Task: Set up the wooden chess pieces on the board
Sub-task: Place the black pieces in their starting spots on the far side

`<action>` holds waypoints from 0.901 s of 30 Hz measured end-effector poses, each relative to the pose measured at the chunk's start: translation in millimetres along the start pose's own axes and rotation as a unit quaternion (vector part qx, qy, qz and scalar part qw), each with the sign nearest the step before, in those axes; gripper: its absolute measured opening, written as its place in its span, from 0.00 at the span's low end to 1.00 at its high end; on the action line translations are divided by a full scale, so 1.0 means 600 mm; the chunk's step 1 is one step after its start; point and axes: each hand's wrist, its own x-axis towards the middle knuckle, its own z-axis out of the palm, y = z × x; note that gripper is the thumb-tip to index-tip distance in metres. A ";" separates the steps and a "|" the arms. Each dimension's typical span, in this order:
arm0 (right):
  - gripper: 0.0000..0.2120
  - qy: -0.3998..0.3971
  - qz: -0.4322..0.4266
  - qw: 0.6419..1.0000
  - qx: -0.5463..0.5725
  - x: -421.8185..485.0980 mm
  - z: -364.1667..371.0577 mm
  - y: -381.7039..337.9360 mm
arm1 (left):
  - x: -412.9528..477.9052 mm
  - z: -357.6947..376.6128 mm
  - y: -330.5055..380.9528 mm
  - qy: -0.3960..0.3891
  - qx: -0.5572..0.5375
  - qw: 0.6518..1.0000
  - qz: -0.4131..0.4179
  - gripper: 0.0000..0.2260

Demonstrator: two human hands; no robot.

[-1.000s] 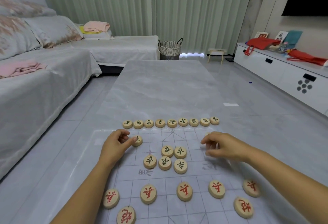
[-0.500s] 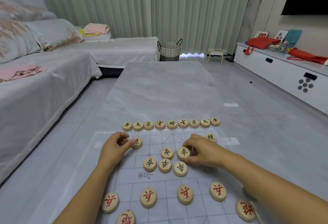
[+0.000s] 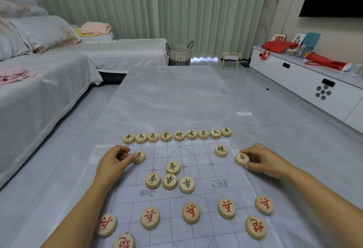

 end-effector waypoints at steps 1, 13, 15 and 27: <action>0.18 0.000 0.000 1.000 0.011 0.003 0.003 -0.001 | 0.000 0.000 0.001 -0.001 0.000 1.000 0.000 0.11; 0.15 0.071 -0.003 0.992 0.100 0.003 0.037 0.004 | -0.008 -0.004 0.009 -0.009 0.007 1.000 0.004 0.11; 0.16 0.078 -0.002 0.992 0.102 0.003 0.038 0.005 | -0.011 -0.004 0.015 -0.004 0.062 0.998 0.025 0.12; 0.10 0.111 0.000 0.988 0.111 -0.001 0.045 0.002 | -0.051 0.081 0.138 -0.173 0.216 0.961 0.006 0.19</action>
